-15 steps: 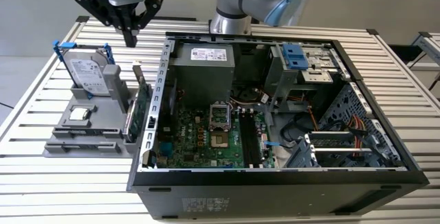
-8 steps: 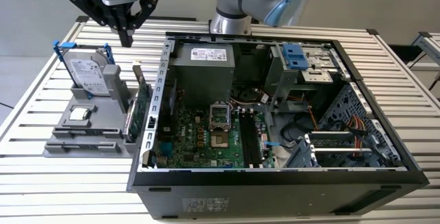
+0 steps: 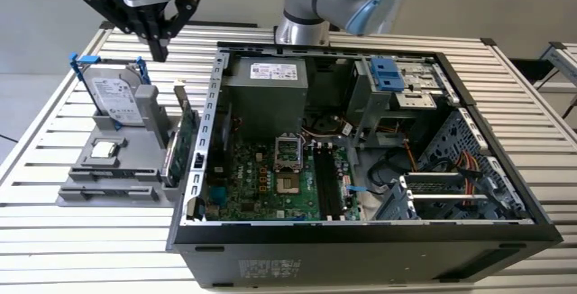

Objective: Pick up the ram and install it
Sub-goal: 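Reach for the ram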

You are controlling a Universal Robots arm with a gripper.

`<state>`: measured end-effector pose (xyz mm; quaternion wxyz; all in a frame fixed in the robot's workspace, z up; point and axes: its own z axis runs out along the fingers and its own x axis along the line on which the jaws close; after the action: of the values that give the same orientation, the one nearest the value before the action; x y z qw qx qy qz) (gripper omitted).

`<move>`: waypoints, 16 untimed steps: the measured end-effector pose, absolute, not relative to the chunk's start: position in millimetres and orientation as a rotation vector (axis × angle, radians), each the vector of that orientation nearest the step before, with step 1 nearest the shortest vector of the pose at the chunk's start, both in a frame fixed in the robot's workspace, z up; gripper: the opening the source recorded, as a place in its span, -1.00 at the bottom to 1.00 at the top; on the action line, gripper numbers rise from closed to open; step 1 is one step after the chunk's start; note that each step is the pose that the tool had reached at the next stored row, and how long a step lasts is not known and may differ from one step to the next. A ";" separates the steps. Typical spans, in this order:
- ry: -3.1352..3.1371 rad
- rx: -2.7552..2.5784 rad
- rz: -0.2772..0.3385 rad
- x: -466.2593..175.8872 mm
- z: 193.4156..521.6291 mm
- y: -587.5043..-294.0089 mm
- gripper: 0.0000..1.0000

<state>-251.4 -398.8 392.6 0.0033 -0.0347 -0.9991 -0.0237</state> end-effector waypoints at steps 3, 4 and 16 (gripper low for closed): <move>-3.132 -0.109 -0.074 -254.4 392.6 -398.8 -1.00; -3.132 -0.109 -0.074 -255.4 392.6 -398.8 -1.00; -3.132 -0.109 -0.074 -267.2 392.6 -398.8 -1.00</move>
<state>-267.2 -398.8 392.6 0.0035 -0.0347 -0.9991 -0.0237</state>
